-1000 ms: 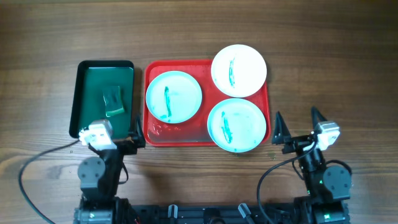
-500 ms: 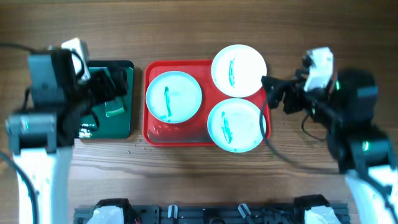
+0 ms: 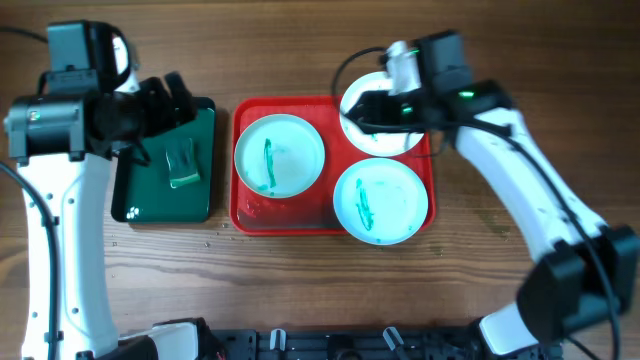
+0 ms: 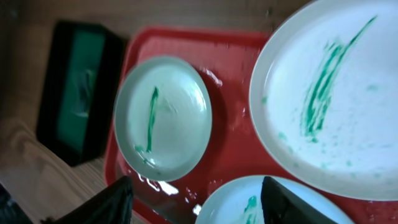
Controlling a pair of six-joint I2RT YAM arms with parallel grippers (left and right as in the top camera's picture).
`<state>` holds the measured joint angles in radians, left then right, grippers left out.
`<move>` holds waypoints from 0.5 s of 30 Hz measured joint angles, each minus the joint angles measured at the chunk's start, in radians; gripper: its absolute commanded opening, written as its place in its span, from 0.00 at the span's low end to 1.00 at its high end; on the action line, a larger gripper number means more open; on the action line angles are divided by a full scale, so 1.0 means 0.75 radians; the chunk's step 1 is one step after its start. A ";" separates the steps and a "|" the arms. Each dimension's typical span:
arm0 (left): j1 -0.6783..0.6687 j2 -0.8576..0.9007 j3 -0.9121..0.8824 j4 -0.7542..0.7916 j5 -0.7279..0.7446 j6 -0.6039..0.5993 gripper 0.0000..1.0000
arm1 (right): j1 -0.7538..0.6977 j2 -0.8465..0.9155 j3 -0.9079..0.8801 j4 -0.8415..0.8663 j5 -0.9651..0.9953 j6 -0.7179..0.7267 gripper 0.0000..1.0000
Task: Clean dirty plates on tray and stack at the side
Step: 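Reach the right gripper to the left white plate's rim and grasp it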
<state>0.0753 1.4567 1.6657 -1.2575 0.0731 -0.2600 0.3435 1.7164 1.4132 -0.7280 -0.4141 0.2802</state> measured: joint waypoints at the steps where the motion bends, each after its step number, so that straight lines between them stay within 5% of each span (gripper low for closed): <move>1: 0.040 0.003 0.000 -0.005 -0.007 -0.002 1.00 | 0.065 0.093 0.066 -0.006 0.048 0.036 0.45; 15: 0.112 0.340 0.005 -0.035 -0.080 -0.008 0.99 | 0.293 0.547 0.145 0.157 0.269 0.290 0.30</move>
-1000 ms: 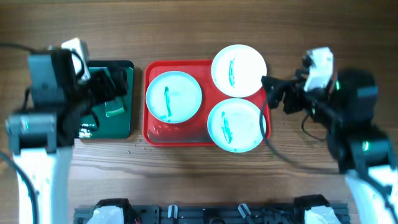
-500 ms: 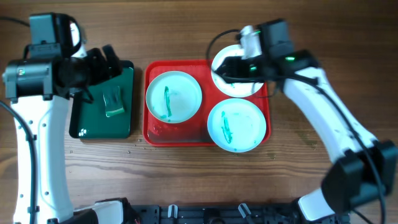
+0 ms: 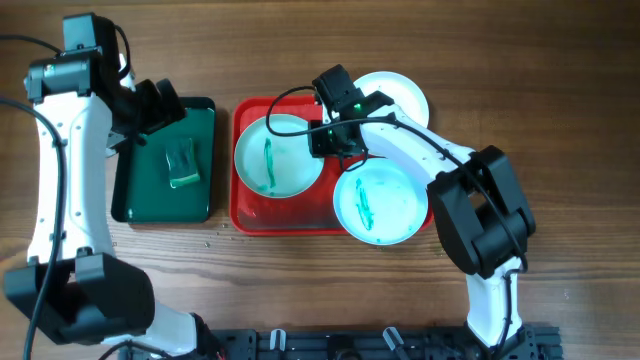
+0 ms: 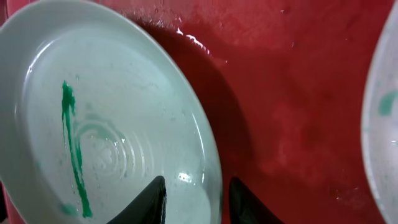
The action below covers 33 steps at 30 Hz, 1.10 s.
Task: Clean dirty plates on tray and stack at the side
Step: 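Reach the right gripper to the left white plate's rim and grasp it, then grasp the green sponge in the green tray with the left gripper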
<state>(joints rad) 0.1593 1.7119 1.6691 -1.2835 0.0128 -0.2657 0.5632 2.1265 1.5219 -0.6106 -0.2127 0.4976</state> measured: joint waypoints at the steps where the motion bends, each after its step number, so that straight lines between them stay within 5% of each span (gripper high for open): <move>1: 0.000 0.020 0.000 0.000 -0.001 0.000 0.98 | 0.000 0.000 0.000 0.003 0.007 0.005 0.27; 9: 0.000 0.057 -0.046 0.061 -0.001 -0.004 0.89 | 0.025 0.050 0.001 0.018 0.045 0.131 0.04; 11: 0.000 0.059 -0.097 0.113 -0.001 -0.004 0.83 | 0.027 0.050 0.002 0.013 0.052 0.151 0.04; 13: 0.000 0.059 -0.163 0.190 -0.001 -0.002 0.64 | 0.027 0.050 0.005 0.009 0.052 0.154 0.04; 24: 0.000 0.073 -0.747 0.885 -0.011 0.048 0.39 | 0.027 0.050 0.007 0.014 0.051 0.154 0.04; 30: 0.000 0.074 -0.866 1.066 -0.048 0.058 0.27 | 0.027 0.050 0.007 0.015 0.050 0.154 0.05; 33: 0.000 0.074 -0.913 1.155 -0.056 0.062 0.08 | 0.027 0.050 0.007 0.017 0.051 0.154 0.05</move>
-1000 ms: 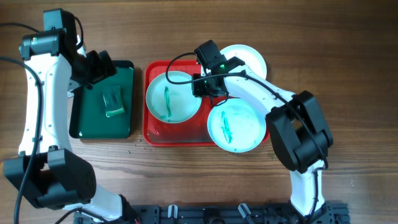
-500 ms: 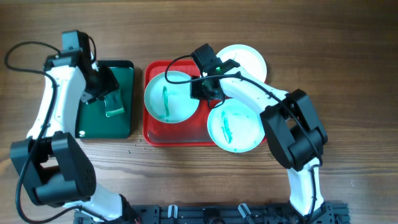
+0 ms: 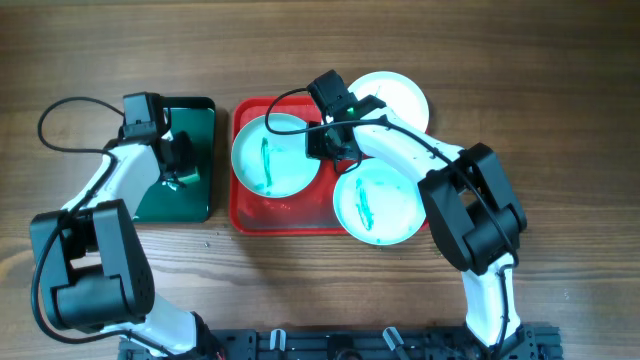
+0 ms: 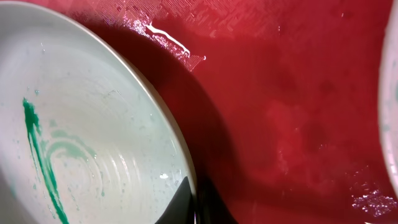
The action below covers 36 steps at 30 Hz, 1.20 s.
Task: Clean dirty plates on tray and stack at the side
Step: 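Grasp the green sponge in the green tray with the left gripper, then scrub the held plate with the sponge in the left gripper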
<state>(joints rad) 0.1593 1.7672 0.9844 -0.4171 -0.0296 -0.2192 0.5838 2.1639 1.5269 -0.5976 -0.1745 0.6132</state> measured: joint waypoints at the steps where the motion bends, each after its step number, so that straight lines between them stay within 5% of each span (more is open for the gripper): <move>1: 0.000 0.000 -0.008 0.009 -0.001 0.001 0.04 | 0.000 0.000 0.000 0.001 0.000 0.000 0.05; 8: 0.000 -0.001 -0.009 -0.015 0.004 0.001 0.04 | 0.000 0.000 0.000 0.003 -0.001 0.000 0.04; 11: 0.000 -0.034 0.047 -0.225 0.046 0.002 0.04 | -0.001 0.000 0.000 0.010 -0.007 -0.007 0.04; 17: -0.003 -0.300 0.255 -0.354 0.371 0.159 0.04 | -0.050 0.000 0.000 0.003 -0.134 -0.058 0.04; 23: -0.202 -0.233 0.257 -0.349 0.467 0.182 0.04 | -0.065 0.000 0.000 -0.019 -0.187 -0.093 0.04; 36: -0.408 0.203 0.273 -0.175 0.181 -0.106 0.04 | -0.066 0.000 0.000 -0.010 -0.185 -0.106 0.04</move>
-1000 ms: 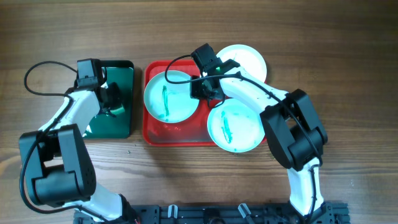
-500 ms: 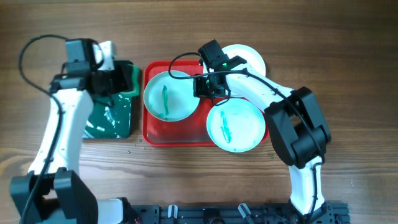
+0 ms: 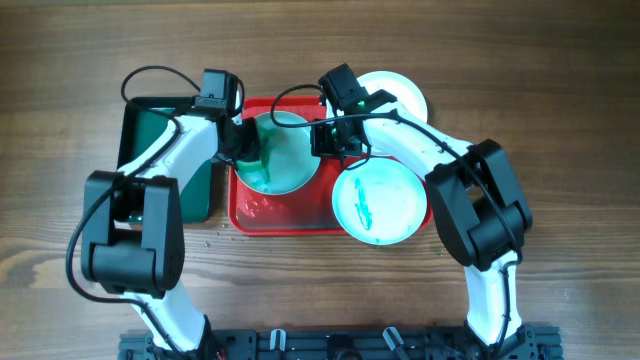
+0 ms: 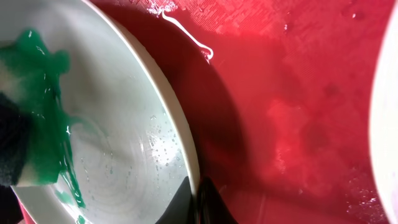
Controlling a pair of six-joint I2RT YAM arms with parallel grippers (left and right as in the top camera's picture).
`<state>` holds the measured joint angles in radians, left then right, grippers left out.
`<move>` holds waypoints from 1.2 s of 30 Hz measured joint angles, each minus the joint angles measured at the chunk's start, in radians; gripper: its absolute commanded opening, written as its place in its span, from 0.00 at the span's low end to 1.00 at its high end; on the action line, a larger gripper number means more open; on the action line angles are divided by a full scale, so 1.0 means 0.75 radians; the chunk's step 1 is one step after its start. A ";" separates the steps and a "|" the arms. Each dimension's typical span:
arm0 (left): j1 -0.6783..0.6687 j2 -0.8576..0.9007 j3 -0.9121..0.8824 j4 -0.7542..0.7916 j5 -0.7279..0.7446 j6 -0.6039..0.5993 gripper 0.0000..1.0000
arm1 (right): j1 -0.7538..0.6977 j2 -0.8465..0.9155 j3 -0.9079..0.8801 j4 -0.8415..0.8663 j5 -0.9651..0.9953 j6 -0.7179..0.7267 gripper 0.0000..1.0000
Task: Clean dirty plates on tray and stack at the side
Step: 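Scrub the held plate with the sponge in the left gripper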
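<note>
In the red tray (image 3: 290,212) the left plate (image 3: 295,160) stands tilted, its right rim pinched by my right gripper (image 3: 325,140), which is shut on it. The right wrist view shows that rim between the gripper (image 4: 198,200) and the plate's wet face (image 4: 130,137). A green sponge (image 4: 40,106) is pressed on the plate's face, held by my left gripper (image 3: 250,148), shut on it. A second plate (image 3: 380,200) with green smears lies at the tray's front right.
A clean white plate (image 3: 400,95) lies on the table behind the tray's right corner. The dark green sponge tray (image 3: 150,150) sits left of the red tray, under my left arm. The red tray's floor (image 4: 298,93) is wet.
My left gripper was over the sponge in the green tray; it is now at the left plate with the sponge pressed on its face. My right gripper stays shut on the rim.
My right gripper first hung open above the tray's back, then stood open astride the left plate's right rim, then was shut on it. Meanwhile my left gripper went from beside the green tray to the sponge in it, and now holds the sponge on the plate.
</note>
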<state>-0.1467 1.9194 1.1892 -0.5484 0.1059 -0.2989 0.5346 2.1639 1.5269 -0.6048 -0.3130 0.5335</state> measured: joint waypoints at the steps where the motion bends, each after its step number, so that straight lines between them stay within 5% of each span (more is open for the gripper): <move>1: -0.009 0.008 0.008 0.000 -0.008 -0.001 0.04 | -0.002 0.000 0.000 0.000 0.003 0.001 0.04; 8: -0.178 0.045 0.029 0.022 0.223 0.220 0.04 | -0.013 0.009 0.000 -0.010 0.022 0.000 0.04; 13: -0.174 0.060 0.020 0.100 0.276 0.207 0.04 | -0.014 0.010 0.000 0.001 0.025 0.000 0.04; 17: -0.182 0.058 0.034 0.144 -0.106 -0.145 0.04 | -0.006 0.015 0.000 0.030 0.009 0.005 0.04; 21: -0.180 0.058 0.057 0.041 -0.306 -0.232 0.04 | -0.005 0.015 0.000 0.030 -0.002 0.006 0.04; 25: -0.153 0.046 0.080 -0.174 -0.177 -0.007 0.04 | -0.021 0.015 -0.001 0.012 -0.056 0.005 0.04; 30: -0.117 0.041 0.071 -0.302 0.160 0.462 0.04 | -0.055 0.015 -0.001 0.010 -0.081 -0.016 0.04; 36: -0.115 0.043 0.031 -0.125 0.302 0.549 0.04 | -0.080 0.015 -0.001 0.014 -0.065 -0.020 0.04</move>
<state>-0.2329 1.9518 1.2125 -0.6422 0.3325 0.1127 0.4747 2.1754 1.5265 -0.5941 -0.3618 0.5182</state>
